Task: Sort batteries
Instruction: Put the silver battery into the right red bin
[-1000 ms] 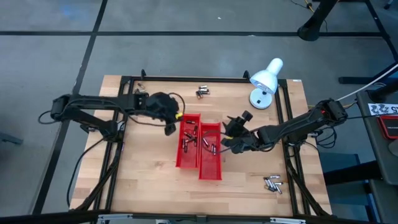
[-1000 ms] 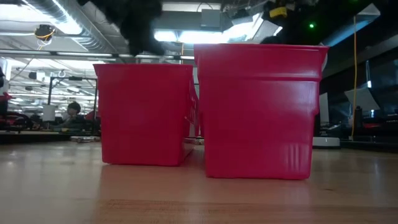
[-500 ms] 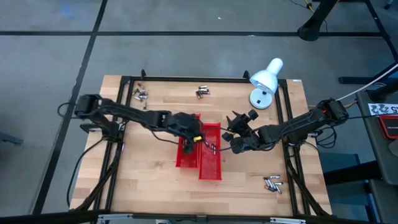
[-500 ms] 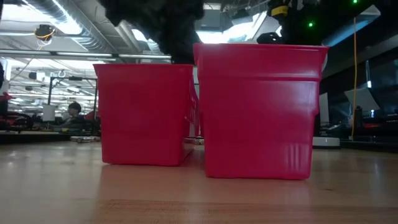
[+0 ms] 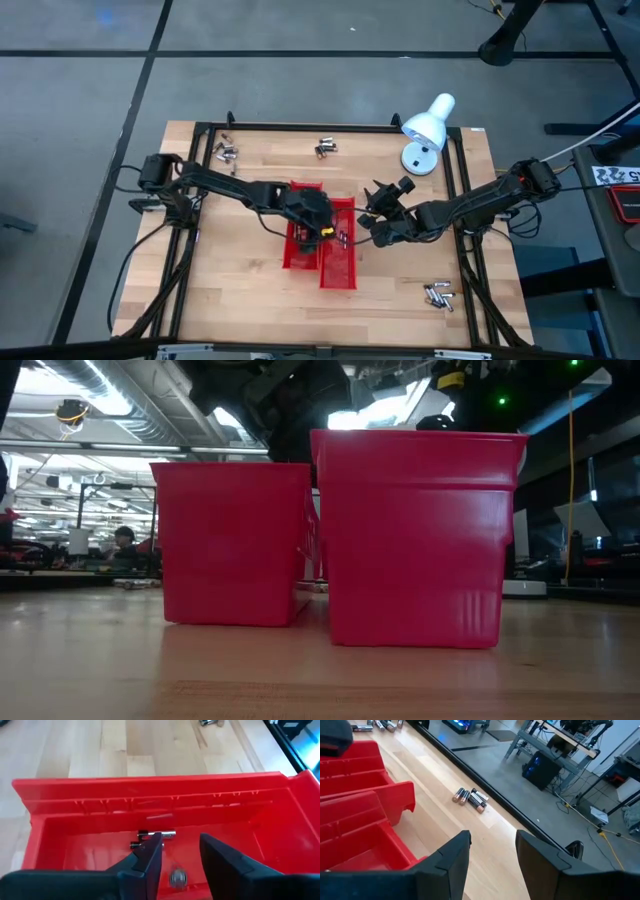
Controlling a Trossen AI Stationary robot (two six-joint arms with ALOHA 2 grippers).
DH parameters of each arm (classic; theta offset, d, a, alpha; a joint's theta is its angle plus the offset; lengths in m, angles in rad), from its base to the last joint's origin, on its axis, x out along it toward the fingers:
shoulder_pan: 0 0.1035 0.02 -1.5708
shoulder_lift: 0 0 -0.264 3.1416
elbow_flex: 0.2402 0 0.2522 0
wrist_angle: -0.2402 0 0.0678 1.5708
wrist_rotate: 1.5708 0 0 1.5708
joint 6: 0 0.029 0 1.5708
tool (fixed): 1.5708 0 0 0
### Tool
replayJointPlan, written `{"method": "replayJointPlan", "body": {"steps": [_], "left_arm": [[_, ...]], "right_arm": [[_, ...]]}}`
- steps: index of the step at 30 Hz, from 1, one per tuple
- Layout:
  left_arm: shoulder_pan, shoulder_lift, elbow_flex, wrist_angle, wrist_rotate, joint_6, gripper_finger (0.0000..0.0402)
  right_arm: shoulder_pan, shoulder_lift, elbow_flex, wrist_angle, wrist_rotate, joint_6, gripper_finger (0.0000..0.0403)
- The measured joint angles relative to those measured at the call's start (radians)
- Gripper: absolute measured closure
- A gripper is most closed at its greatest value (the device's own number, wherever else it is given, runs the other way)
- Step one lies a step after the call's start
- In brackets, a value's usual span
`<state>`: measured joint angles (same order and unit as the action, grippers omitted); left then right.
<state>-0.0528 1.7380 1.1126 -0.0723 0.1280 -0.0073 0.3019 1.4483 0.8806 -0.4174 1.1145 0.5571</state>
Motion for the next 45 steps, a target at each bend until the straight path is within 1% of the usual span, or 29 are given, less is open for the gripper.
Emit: {"method": "replayJointPlan", "body": {"steps": [3, 5, 9, 13, 16, 18, 20, 22, 24, 28, 34, 36, 42, 43, 45], "left_arm": [[0.0, -0.024, 0.007, -0.015, 0.0, 0.042, 0.0268], [0.0, -0.047, 0.027, -0.07, -0.001, 0.073, 0.0267], [0.0, -0.109, 0.081, -0.271, -0.008, 0.097, 0.0269], [-0.002, -0.174, 0.119, -0.541, -0.053, 0.06, 0.027], [-0.012, -0.228, 0.12, -0.777, -0.114, -0.022, 0.027], [-0.016, -0.251, 0.118, -0.969, -0.141, -0.113, 0.027], [-0.02, -0.269, 0.095, -1.114, -0.15, -0.226, 0.027], [-0.029, -0.284, 0.046, -1.209, -0.151, -0.345, 0.027], [-0.046, -0.294, -0.013, -1.264, -0.151, -0.446, 0.027], [-0.085, -0.294, -0.151, -1.321, -0.107, -0.549, 0.027], [-0.111, -0.293, -0.345, -1.314, 0.025, -0.651, 0.027], [-0.118, -0.29, -0.367, -1.237, 0.043, -0.676, 0.0271], [-0.12, -0.281, -0.38, -1.087, 0.038, -0.726, 0.0271], [-0.119, -0.281, -0.388, -1.075, 0.037, -0.718, 0.0271], [-0.118, -0.281, -0.396, -1.059, 0.019, -0.647, 0.0271]], "right_arm": [[0.0, 0.0, 0.0, -0.003, 0.0, 0.0, 0.024], [0.0, 0.0, 0.0, -0.003, 0.0, 0.0, 0.024], [0.0, 0.0, 0.0, -0.012, -0.001, 0.012, 0.024], [0.0, 0.0, 0.0, -0.015, -0.001, 0.014, 0.024], [0.0, 0.0, 0.0, -0.016, -0.001, 0.015, 0.024], [0.0, 0.0, 0.0, -0.017, -0.004, 0.015, 0.024], [0.0, 0.0, 0.0, -0.017, -0.008, 0.014, 0.024], [0.0, 0.0, 0.0, -0.017, -0.008, 0.014, 0.024], [0.0, 0.0, 0.0, -0.019, -0.008, 0.015, 0.024], [0.0, 0.0, 0.0, -0.02, -0.008, 0.014, 0.024], [0.0, 0.0, -0.034, 0.006, -0.008, 0.019, 0.024], [0.0, 0.0, -0.043, 0.008, -0.014, 0.03, 0.024], [0.0, 0.0, -0.045, 0.008, -0.066, 0.041, 0.024], [0.0, 0.0, -0.045, 0.008, -0.081, 0.041, 0.024], [0.0, 0.0, -0.045, 0.007, -0.104, 0.041, 0.024]]}}
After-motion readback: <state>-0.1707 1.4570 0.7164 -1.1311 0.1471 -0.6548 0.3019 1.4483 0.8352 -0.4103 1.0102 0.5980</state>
